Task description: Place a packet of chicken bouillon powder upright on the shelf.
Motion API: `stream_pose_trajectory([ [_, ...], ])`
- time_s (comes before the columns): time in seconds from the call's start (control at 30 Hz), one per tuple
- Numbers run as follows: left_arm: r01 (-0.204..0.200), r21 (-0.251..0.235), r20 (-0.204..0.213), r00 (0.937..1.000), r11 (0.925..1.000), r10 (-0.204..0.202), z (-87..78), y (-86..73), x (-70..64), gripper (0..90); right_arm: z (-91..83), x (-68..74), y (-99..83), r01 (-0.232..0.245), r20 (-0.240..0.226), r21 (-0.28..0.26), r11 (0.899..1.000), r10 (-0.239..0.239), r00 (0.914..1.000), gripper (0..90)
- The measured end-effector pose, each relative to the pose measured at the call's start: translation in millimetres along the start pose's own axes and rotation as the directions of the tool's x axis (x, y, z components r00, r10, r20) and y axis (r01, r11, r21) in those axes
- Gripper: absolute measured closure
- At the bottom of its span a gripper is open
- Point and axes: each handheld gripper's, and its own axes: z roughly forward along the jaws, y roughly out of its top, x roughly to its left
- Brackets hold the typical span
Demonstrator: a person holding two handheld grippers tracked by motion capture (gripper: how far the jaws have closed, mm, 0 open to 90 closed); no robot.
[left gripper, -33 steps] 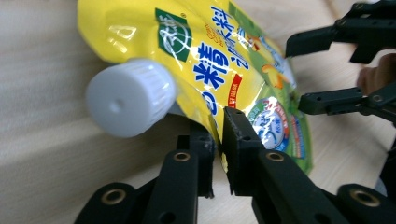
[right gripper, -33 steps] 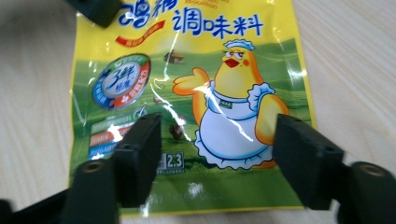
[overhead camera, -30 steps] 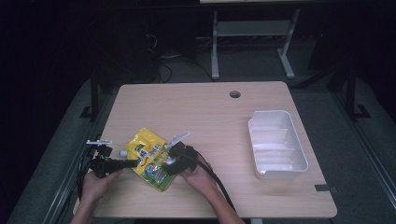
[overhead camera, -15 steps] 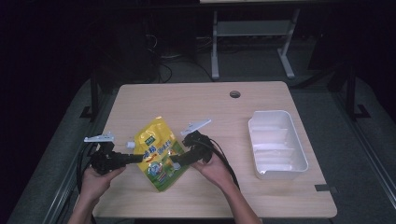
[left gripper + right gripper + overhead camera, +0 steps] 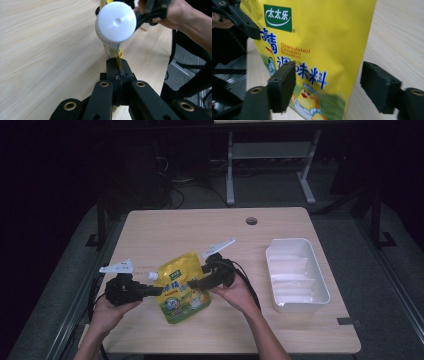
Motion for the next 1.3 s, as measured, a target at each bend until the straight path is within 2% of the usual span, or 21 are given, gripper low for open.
stream_pose_trajectory([
  [0.13, -0.025, 0.003, 0.000, 0.9997, 0.9997, 0.025, 0.7, 2.4, -2.6, 90.0, -2.7, 0.4, 1.6, 0.019, -0.064, -0.003, 1.000, -0.019, 0.9978, 44.5],
  [0.2, -0.037, 0.001, 0.001, 0.9993, 0.9993, 0.037, 1.2, 4.0, -3.7, 90.0, -6.2, 2.6, 3.7, 0.043, -0.096, -0.007, 0.999, -0.043, 0.9945, 51.9],
  [0.23, -0.037, 0.001, 0.001, 0.9993, 0.9993, 0.037, 1.2, 4.0, -3.7, 90.0, -6.2, 2.6, 3.7, 0.043, -0.096, -0.007, 0.999, -0.043, 0.9945, 51.9],
  [0.33, -0.042, -0.001, -0.005, 0.9991, 0.9991, 0.042, 0.3, 4.7, -3.9, 90.0, -9.3, 3.0, 3.4, 0.053, -0.097, 0.007, 0.999, -0.052, 0.9939, 61.1],
  [0.43, -0.038, -0.009, -0.013, 0.9992, 0.9993, 0.038, -1.1, 4.5, -2.4, 90.0, -13.0, 2.6, 1.5, 0.063, -0.122, 0.004, 0.998, -0.062, 0.9906, 70.3],
  [0.67, -0.035, -0.021, -0.047, 0.9983, 0.9992, 0.034, -3.8, 3.5, 0.4, 88.4, -18.1, 8.2, 0.7, 0.102, -0.171, -0.009, 0.995, -0.102, 0.9799, 84.9],
  [0.73, -0.033, -0.024, -0.052, 0.9981, 0.9992, 0.031, -4.4, 3.1, 1.3, 83.6, -19.6, 12.7, 1.2, 0.117, -0.186, -0.007, 0.993, -0.116, 0.9756, 87.6],
  [0.77, -0.030, -0.025, -0.054, 0.9981, 0.9992, 0.029, -4.9, 2.9, 1.7, 83.6, -19.6, 12.7, 1.2, 0.117, -0.186, -0.007, 0.993, -0.116, 0.9756, 87.6],
  [0.83, -0.026, -0.031, -0.061, 0.9978, 0.9992, 0.024, -6.2, 2.3, 1.5, 76.6, -20.9, 15.6, 1.5, 0.129, -0.189, -0.007, 0.992, -0.128, 0.9736, 88.7],
  [0.93, -0.035, -0.030, -0.075, 0.9966, 0.9989, 0.033, -7.7, 1.3, 0.3, 71.0, -23.4, 18.0, 1.7, 0.136, -0.188, -0.011, 0.991, -0.135, 0.9729, 89.0],
  [1.03, -0.042, -0.031, -0.087, 0.9954, 0.9986, 0.039, -8.9, -0.7, -0.6, 65.4, -29.1, 19.6, 1.9, 0.144, -0.167, -0.012, 0.990, -0.144, 0.9755, 89.3],
  [1.3, -0.060, -0.047, -0.106, 0.9928, 0.9971, 0.055, -13.2, -8.8, -2.0, 60.0, -46.1, 12.9, -0.4, 0.129, -0.135, -0.025, 0.991, -0.131, 0.9822, 89.6],
])
